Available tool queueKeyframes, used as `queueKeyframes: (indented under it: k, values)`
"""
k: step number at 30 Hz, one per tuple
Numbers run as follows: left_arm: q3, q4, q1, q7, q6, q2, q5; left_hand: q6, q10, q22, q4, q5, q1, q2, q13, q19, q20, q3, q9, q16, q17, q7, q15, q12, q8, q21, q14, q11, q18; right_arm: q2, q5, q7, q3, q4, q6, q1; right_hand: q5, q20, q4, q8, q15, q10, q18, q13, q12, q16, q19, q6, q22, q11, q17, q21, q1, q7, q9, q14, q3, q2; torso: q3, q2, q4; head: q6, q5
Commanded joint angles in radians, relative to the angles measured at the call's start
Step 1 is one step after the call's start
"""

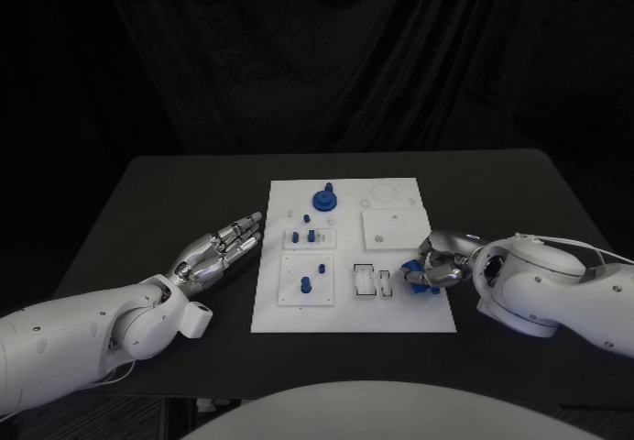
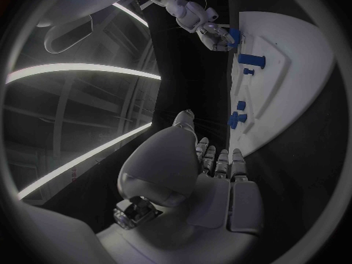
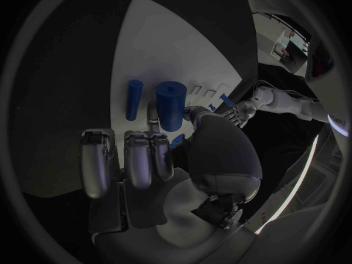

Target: Assemble the parts on the task board

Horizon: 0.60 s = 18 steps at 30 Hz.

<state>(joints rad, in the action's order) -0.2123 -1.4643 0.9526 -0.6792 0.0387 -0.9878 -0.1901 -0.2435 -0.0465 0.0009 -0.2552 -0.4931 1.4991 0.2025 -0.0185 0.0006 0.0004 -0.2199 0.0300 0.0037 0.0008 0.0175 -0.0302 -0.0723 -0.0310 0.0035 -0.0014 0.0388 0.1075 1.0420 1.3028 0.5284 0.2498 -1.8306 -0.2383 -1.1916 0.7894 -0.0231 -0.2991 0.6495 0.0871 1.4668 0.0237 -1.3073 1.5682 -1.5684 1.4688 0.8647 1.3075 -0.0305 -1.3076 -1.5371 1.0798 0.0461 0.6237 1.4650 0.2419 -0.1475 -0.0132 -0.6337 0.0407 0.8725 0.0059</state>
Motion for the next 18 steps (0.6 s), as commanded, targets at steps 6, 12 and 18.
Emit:
queueKeyframes:
  k: [6,12,18]
  values:
    - [0.001,-0.004,0.0,-0.103,0.007,0.001,0.005,-0.001,-0.001,-0.001,-0.001,-0.008,0.012,0.001,-0.001,-0.001,0.007,0.007,0.001,-0.004,-0.001,-0.007,0.005,-0.004,0.0,-0.003,0.001,-0.006,-0.007,-0.004,-0.37,-0.014,-0.002,-0.02,-0.048,-0.074,-0.015,0.004,0.062,0.004,0.004,0.104,-0.013,-0.264,0.003,-0.002,0.084,-0.017,0.249,-0.001,-0.263,0.004,0.012,-0.008,0.008,0.106,0.077,0.03,0.0003,0.001,0.002,0.0,-0.003]
    - [0.001,-0.005,0.0,-0.102,0.008,0.003,0.005,-0.003,-0.002,-0.001,0.0,-0.01,0.012,0.001,-0.001,-0.001,0.009,0.008,0.001,-0.004,-0.001,-0.008,0.006,-0.005,-0.001,-0.003,0.001,-0.007,-0.006,-0.043,-0.439,-0.015,-0.002,0.0,-0.026,-0.087,-0.039,0.002,0.058,0.005,0.002,0.104,-0.012,-0.264,0.003,-0.002,0.082,-0.028,0.248,0.002,-0.263,0.006,0.005,-0.005,0.013,0.106,0.078,0.034,0.0011,-0.001,0.0008,0.0,0.002]
    - [0.001,-0.004,0.0,-0.1,0.009,0.005,0.005,-0.003,-0.002,-0.001,0.0,-0.011,0.013,0.002,-0.001,-0.001,0.01,0.01,0.001,-0.004,-0.001,-0.008,0.007,-0.005,0.0,-0.003,0.001,-0.007,-0.005,-0.072,-0.458,-0.016,-0.002,0.018,-0.017,-0.065,-0.056,0.001,0.057,0.005,0.001,0.104,-0.008,-0.264,0.003,-0.002,0.076,-0.037,0.243,0.004,-0.263,0.018,0.003,-0.003,0.015,0.106,0.079,0.037,0.0023,0.0,0.0028,0.0,0.003]
